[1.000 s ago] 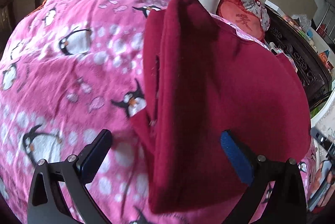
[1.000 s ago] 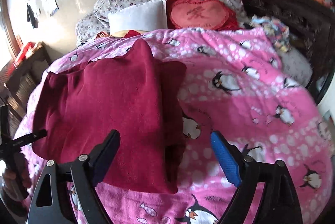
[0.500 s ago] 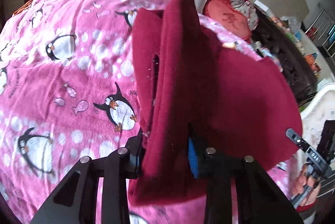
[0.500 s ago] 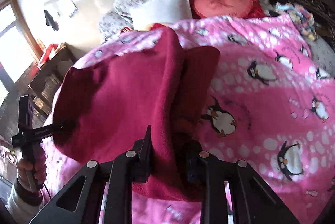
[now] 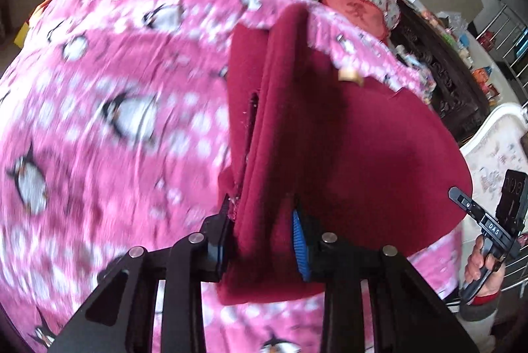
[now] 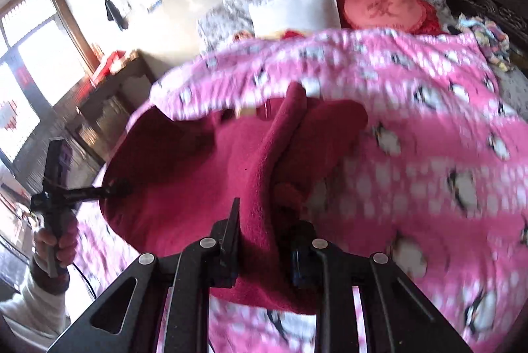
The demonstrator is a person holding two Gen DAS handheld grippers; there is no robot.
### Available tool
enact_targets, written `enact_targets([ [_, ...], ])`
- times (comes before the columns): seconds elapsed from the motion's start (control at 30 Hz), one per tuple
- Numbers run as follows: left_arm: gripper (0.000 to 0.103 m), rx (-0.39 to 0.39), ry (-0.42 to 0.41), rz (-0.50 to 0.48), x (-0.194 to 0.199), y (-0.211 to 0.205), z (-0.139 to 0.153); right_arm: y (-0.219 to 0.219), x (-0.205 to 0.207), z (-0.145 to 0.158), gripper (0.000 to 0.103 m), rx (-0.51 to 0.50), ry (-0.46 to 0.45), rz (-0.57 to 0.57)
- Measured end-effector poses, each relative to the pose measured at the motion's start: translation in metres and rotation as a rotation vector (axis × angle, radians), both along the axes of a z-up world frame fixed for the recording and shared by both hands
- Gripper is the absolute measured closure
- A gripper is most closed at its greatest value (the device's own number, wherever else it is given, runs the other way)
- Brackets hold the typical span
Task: Fold small clothes
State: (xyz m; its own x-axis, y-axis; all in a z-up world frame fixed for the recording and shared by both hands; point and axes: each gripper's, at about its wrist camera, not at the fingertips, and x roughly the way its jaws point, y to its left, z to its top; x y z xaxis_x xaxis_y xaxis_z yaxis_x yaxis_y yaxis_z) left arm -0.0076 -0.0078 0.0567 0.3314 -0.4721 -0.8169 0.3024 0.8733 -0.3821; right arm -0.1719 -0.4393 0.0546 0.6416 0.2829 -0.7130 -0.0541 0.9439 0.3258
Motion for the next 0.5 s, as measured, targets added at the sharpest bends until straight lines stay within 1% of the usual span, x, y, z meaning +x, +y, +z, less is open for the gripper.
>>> enact_targets([
  [0.03, 0.07, 0.0, 0.003, 0.0, -0.002, 0.002, -0.006, -0.001, -0.001, -0.012, 0.073, -0.022, 0.034, -0.025],
  [0.07, 0.064, 0.0, 0.004, 0.006, -0.005, 0.006, -0.008, -0.005, 0.001, -0.02, 0.069, -0.029, 0.059, -0.052],
  [0.1, 0.061, 0.001, 0.002, 0.019, -0.004, 0.008, -0.008, -0.01, 0.002, -0.027, 0.059, -0.021, 0.082, -0.07],
  [0.13, 0.057, 0.009, -0.007, 0.026, -0.005, 0.008, -0.006, -0.015, 0.002, -0.028, 0.057, -0.011, 0.084, -0.082],
  [0.2, 0.057, 0.059, -0.069, 0.034, -0.006, 0.007, 0.009, -0.022, 0.0, -0.016, 0.055, -0.026, 0.048, -0.111],
  [0.27, 0.054, 0.098, -0.132, 0.037, -0.009, 0.006, 0.026, -0.025, -0.002, 0.007, 0.054, -0.065, -0.02, -0.126],
  [0.3, 0.048, 0.101, -0.162, 0.038, -0.009, 0.005, 0.035, -0.025, -0.002, 0.016, 0.05, -0.079, -0.044, -0.131],
  [0.33, 0.038, 0.099, -0.189, 0.042, -0.011, 0.007, 0.043, -0.024, 0.001, 0.025, 0.043, -0.095, -0.069, -0.135],
  [0.37, 0.033, 0.095, -0.21, 0.047, -0.011, 0.006, 0.049, -0.023, 0.005, 0.032, 0.04, -0.109, -0.089, -0.136],
  [0.43, 0.031, 0.093, -0.231, 0.055, -0.005, -0.002, 0.055, -0.016, 0.023, 0.04, 0.04, -0.131, -0.108, -0.123],
  [0.5, 0.031, 0.09, -0.224, 0.056, 0.007, -0.012, 0.057, -0.009, 0.044, 0.04, 0.04, -0.153, -0.098, -0.108],
])
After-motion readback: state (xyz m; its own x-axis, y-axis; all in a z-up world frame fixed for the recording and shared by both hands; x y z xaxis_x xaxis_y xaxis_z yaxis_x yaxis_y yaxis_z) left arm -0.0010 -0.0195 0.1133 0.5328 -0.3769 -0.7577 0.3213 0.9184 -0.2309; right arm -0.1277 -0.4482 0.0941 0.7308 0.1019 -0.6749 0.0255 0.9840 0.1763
